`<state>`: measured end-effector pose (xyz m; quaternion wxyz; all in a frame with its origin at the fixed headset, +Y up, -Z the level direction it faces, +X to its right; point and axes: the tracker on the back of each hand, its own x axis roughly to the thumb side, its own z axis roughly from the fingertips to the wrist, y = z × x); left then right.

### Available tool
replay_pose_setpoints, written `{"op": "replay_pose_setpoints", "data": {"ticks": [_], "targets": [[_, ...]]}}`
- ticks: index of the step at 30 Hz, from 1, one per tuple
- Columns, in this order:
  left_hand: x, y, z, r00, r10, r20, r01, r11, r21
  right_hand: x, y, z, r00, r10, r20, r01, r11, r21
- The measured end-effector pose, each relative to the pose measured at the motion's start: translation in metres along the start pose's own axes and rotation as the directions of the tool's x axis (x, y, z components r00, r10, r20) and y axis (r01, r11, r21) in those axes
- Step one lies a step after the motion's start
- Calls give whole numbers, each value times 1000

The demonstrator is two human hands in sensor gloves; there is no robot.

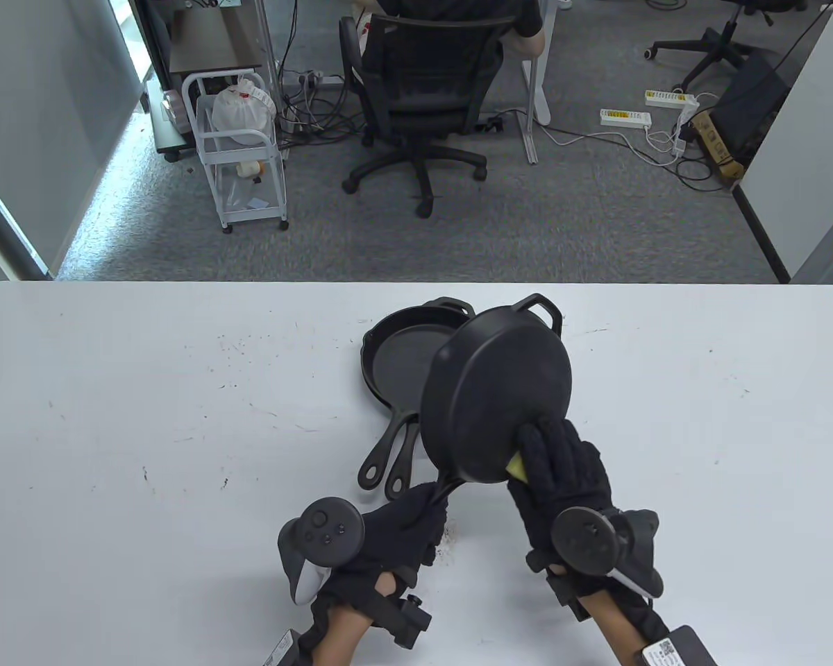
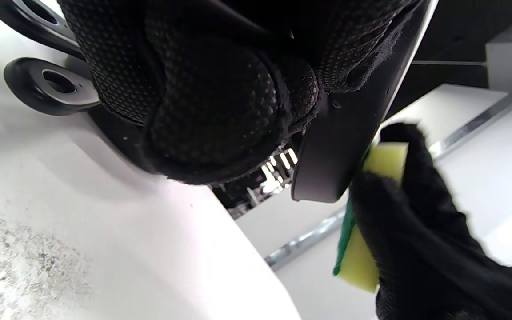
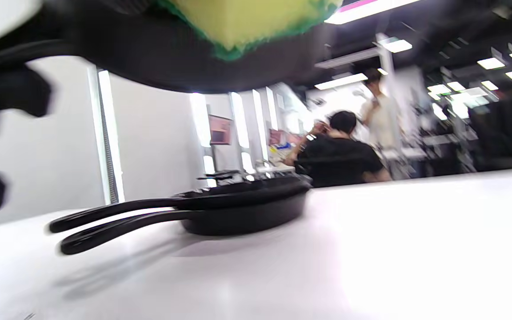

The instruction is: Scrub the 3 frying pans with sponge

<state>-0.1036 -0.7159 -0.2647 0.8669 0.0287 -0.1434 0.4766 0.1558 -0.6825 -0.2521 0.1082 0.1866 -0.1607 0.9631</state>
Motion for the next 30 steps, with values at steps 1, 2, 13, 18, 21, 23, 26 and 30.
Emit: {"op": "replay_pose_setpoints", "data": {"ticks": [1, 2, 13, 18, 21, 23, 26, 30], "targets": [[0, -1, 0, 1000, -14, -3, 14, 1000, -9, 12, -4, -1, 999, 23, 43, -22, 1000, -16], [0, -2, 0, 1000, -26, -2, 26, 1000, -12, 19, -7, -2, 998, 14, 57, -13, 1000, -17], [7, -7, -1, 996, -42, 80, 50, 994, -99, -36, -52, -37, 949, -247, -196, 229, 967, -111], [3, -1, -2, 999, 3, 51, 1, 997, -81, -67, -27, -12, 936, -228, -267, 216, 974, -75], [1, -3, -2, 999, -24, 36, 26, 998, -54, -70, -16, 2, 947, -196, -254, 193, 981, -35], [1, -4, -1, 999, -46, 13, 46, 999, -8, -70, -8, 14, 952, -195, -236, 194, 981, -28], [4, 0, 0, 988, -156, 1, 156, 986, 65, -69, 1, 27, 958, -194, -210, 192, 981, -32], [2, 10, -2, 971, -237, -36, 240, 961, 135, -72, 6, 33, 964, -175, -197, 184, 983, 26]]}}
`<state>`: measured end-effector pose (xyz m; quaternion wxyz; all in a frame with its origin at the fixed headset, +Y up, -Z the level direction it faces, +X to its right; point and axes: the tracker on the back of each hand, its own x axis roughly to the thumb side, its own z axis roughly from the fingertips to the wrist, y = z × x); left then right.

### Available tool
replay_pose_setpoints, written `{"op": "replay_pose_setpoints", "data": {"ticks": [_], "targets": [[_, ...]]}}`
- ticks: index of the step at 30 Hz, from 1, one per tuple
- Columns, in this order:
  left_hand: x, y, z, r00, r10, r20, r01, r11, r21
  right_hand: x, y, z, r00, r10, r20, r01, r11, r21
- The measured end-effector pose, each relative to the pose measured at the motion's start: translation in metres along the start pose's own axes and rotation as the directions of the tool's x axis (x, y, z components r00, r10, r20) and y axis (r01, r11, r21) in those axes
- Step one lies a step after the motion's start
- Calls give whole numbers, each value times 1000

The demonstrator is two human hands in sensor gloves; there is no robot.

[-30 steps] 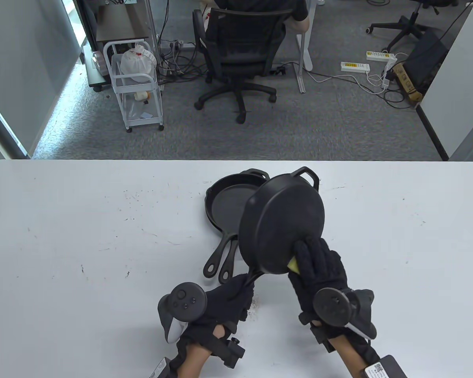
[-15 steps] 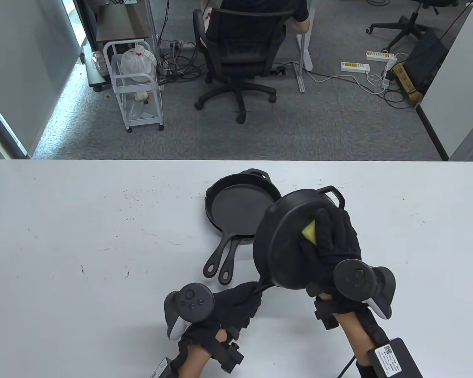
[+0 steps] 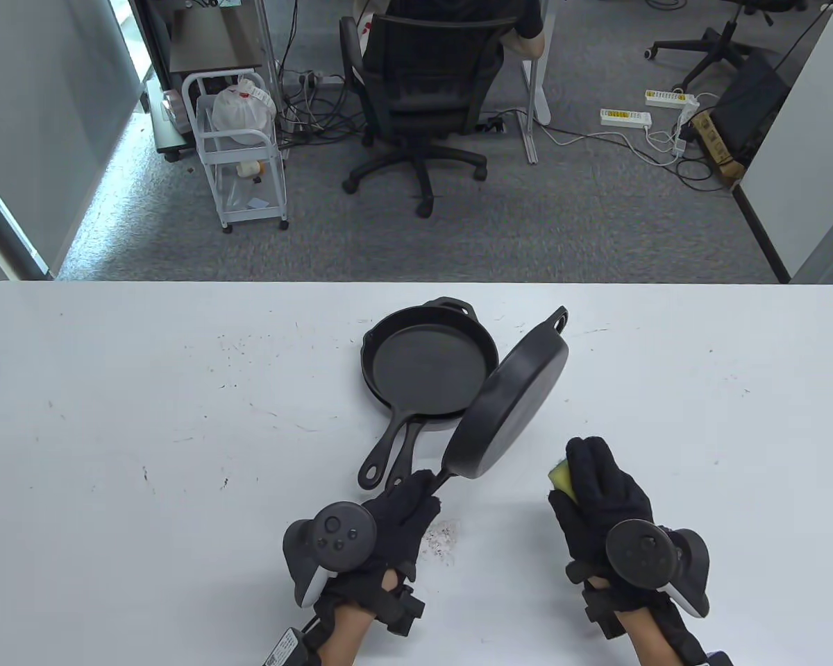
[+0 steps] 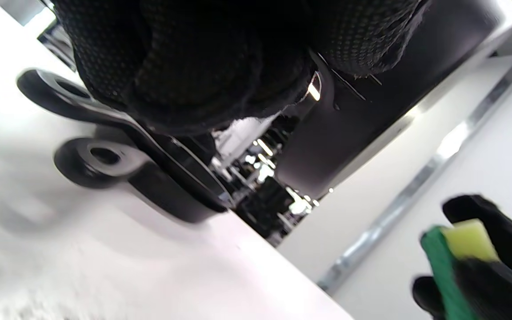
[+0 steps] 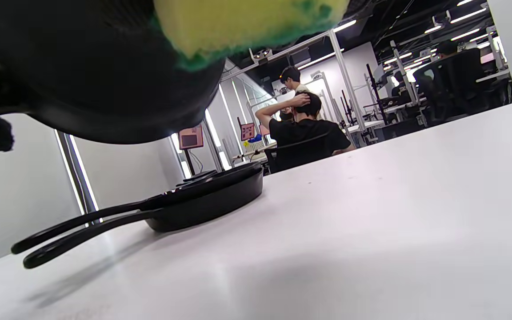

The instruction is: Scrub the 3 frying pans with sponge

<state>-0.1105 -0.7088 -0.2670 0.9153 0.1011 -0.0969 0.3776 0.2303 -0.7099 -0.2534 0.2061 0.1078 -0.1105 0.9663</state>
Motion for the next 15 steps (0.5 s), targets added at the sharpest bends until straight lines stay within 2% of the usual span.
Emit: {"op": "replay_pose_setpoints", "data": {"ticks": [2, 7, 9, 12, 15], "targets": [[-2, 6, -5, 1000, -11, -30, 12, 1000, 29, -6, 2, 2, 1000, -6, -2, 6, 1000, 11], [-3, 23, -28, 979, -181, -92, 191, 975, 112, -20, 7, 4, 996, -85, -40, 87, 994, 66], [-5, 25, -41, 973, -191, -129, 205, 974, 101, -22, 8, 5, 995, -85, -48, 88, 994, 68], [-9, 25, -58, 942, -290, -167, 306, 949, 80, -21, 8, 5, 995, -91, -48, 94, 993, 69], [-19, 21, -76, 928, -308, -212, 324, 945, 47, -20, 10, 4, 995, -87, -43, 90, 993, 76]]}}
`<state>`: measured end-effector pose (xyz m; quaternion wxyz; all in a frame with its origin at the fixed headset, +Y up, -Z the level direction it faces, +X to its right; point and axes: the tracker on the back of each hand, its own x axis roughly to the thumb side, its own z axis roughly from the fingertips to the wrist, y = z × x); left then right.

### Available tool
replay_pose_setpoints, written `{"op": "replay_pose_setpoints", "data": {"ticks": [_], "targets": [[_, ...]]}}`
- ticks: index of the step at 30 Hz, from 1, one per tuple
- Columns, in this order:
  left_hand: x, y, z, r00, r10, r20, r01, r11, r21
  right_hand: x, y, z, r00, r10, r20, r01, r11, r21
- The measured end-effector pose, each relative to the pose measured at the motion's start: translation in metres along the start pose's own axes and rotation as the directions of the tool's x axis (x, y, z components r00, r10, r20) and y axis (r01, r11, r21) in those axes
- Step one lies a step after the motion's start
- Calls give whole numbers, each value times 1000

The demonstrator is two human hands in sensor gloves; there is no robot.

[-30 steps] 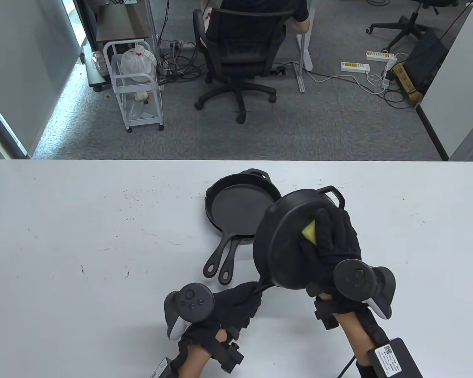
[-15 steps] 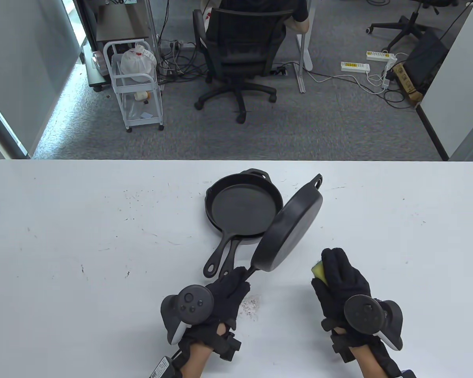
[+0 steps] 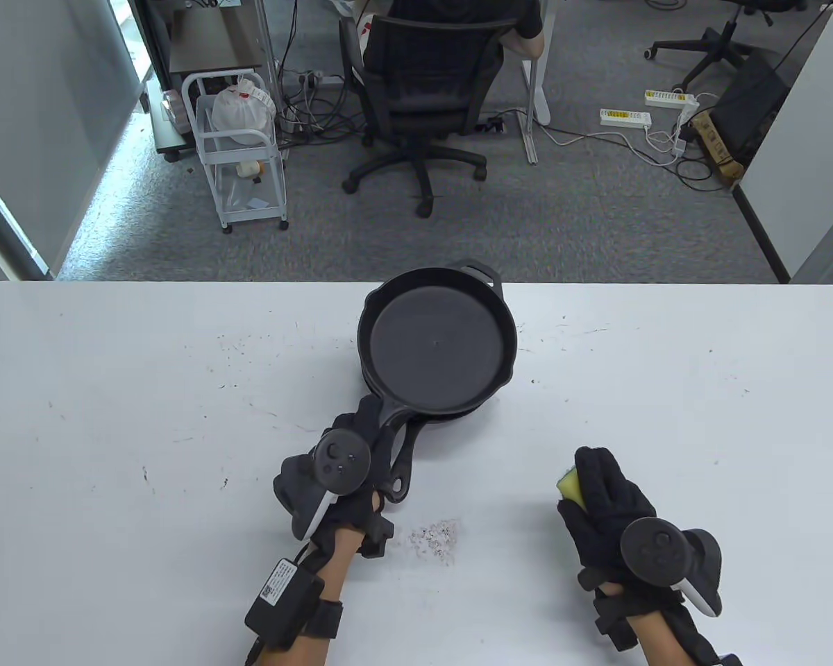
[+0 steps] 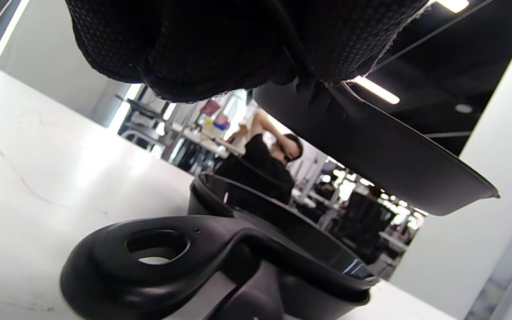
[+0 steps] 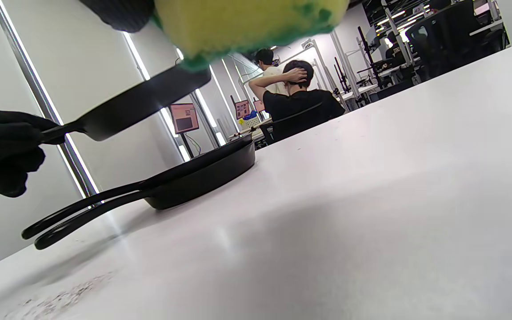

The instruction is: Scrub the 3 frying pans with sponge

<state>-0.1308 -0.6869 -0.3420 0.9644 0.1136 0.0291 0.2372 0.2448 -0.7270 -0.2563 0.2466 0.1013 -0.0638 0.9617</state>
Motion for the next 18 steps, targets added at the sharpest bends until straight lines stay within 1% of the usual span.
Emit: {"op": "replay_pose_setpoints", "data": {"ticks": [4, 7, 11, 16, 18], "targets": [[-2, -14, -21, 999, -44, -22, 43, 997, -64, 1, 1, -1, 1000, -2, 7, 2, 1000, 12], [-4, -25, -31, 996, -79, -50, 74, 993, -96, 2, 1, -1, 1000, 1, 15, -1, 1000, 10], [-10, -38, -37, 993, -77, -90, 66, 991, -114, 6, 4, -1, 999, 14, 33, -15, 1000, 19], [-17, -51, -42, 984, -165, -72, 155, 979, -133, 8, 5, -3, 999, 18, 43, -19, 999, 27], [-22, -56, -42, 983, -166, -76, 154, 977, -147, 8, 6, -3, 999, 17, 43, -19, 999, 30]]}}
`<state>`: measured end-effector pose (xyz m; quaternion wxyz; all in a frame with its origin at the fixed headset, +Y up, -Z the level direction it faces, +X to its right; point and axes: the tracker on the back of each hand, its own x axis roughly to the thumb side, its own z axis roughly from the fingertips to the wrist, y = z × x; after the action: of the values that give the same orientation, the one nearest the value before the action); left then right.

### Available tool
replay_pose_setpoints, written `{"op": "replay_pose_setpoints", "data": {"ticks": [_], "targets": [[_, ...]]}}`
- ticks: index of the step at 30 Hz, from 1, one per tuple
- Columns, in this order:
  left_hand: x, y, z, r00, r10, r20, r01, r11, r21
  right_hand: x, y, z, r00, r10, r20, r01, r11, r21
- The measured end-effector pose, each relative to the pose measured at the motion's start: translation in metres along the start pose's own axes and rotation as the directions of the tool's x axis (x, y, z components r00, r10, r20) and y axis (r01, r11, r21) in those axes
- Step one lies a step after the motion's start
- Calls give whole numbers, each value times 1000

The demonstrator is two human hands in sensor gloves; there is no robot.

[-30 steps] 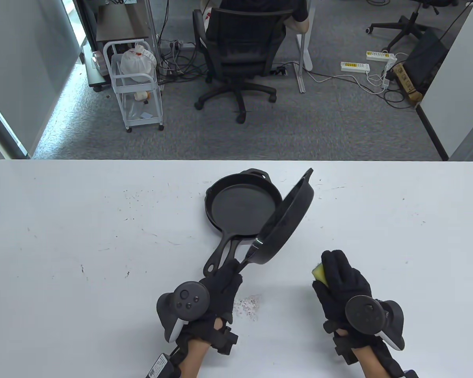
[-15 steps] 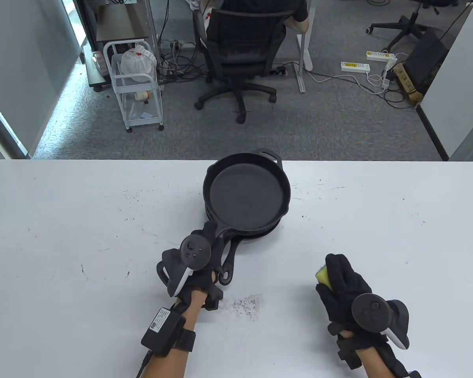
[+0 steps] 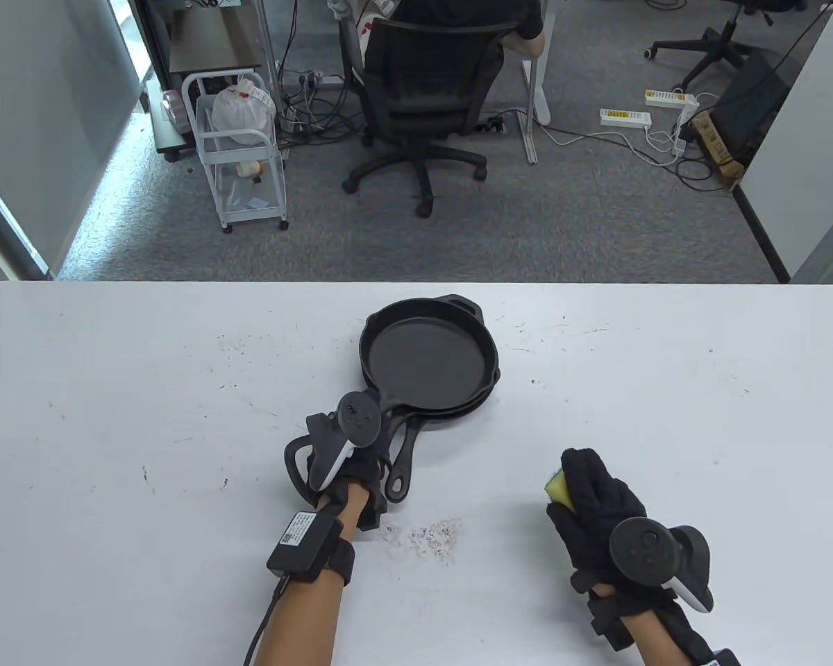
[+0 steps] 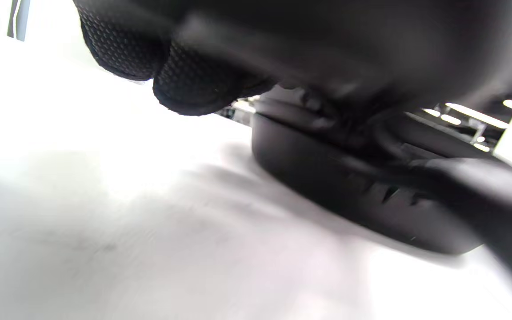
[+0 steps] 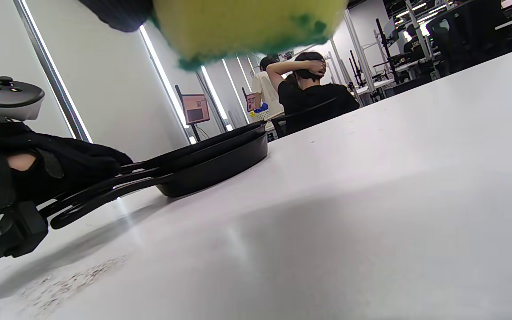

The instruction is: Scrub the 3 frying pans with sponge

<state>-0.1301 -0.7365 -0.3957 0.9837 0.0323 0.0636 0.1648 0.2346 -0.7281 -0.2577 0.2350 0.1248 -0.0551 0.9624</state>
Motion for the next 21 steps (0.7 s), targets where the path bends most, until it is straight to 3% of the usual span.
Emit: {"op": "replay_pose_setpoints", "data": {"ticks": [5, 9, 14, 21], "targets": [[-5, -5, -2, 999, 48, 2, -48, 997, -65, -1, 3, -1, 1000, 6, -4, -6, 1000, 19], [-7, 17, 7, 998, 15, 67, -16, 1000, 14, -3, 4, -2, 1000, 4, -17, -4, 1000, 25], [-18, 36, 39, 981, -78, 178, 65, 995, 80, -3, 6, -3, 1000, 11, -24, -10, 999, 40], [-30, 42, 88, 923, -166, 349, 129, 984, 125, -3, 18, -3, 997, 33, -65, -27, 995, 94]]}}
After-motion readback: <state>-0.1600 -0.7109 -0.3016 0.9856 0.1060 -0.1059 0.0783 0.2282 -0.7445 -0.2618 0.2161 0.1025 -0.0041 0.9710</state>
